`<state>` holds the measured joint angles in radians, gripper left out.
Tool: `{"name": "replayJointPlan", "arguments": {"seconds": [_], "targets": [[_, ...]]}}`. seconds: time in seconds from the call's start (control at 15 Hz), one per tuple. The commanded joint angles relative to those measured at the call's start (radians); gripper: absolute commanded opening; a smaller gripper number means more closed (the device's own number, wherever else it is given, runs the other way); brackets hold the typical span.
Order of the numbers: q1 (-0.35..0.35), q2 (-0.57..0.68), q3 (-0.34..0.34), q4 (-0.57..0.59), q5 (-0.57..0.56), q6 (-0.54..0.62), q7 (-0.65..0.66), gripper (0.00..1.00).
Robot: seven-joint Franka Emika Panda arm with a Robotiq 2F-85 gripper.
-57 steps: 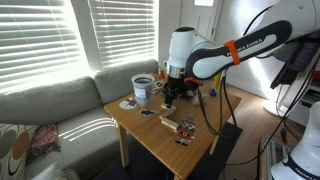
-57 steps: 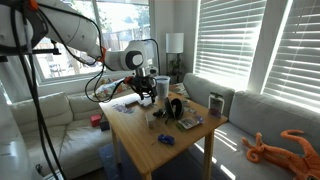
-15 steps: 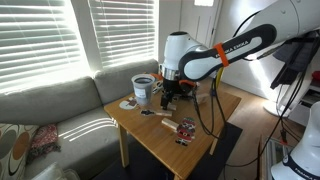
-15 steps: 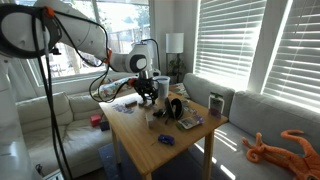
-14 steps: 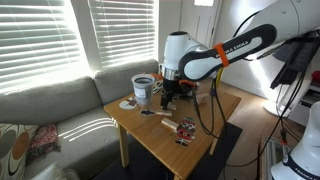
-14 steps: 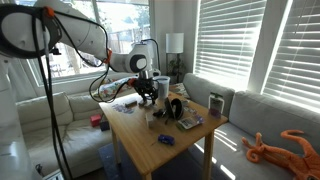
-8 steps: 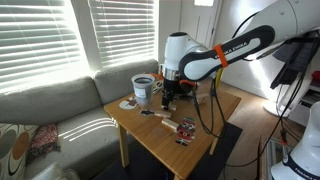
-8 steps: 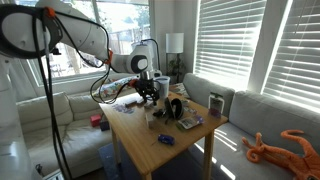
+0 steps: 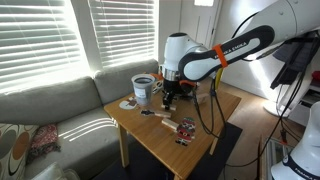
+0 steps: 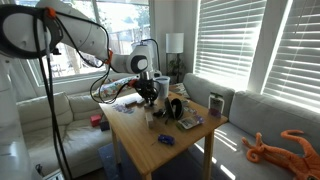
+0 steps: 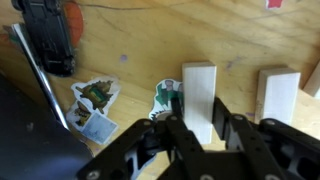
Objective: Add a block to the block stack
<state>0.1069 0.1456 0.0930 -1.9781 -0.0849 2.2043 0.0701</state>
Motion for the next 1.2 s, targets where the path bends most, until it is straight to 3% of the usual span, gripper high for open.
{"name": "replayJointPlan", "arguments": {"seconds": [0.0, 0.13, 0.73, 0.87, 0.93, 1.07, 1.13], "targets": [[-0.002, -0.027, 0.005, 0.003, 0.034, -0.042, -0.039, 0.05], [-0.012, -0.081, 0.008, -0.017, 0.052, -0.059, -0.13, 0.07], [-0.031, -0.315, -0.052, -0.064, 0.099, -0.204, -0.776, 0.07], [-0.029, -0.309, -0.055, -0.047, 0.074, -0.203, -0.796, 0.07], [-0.032, -0.286, -0.052, -0.027, 0.069, -0.202, -0.749, 0.29], [-0.031, -0.293, -0.053, -0.031, 0.068, -0.202, -0.769, 0.29], [-0.031, -0.292, -0.053, -0.032, 0.068, -0.202, -0.771, 0.07]]}}
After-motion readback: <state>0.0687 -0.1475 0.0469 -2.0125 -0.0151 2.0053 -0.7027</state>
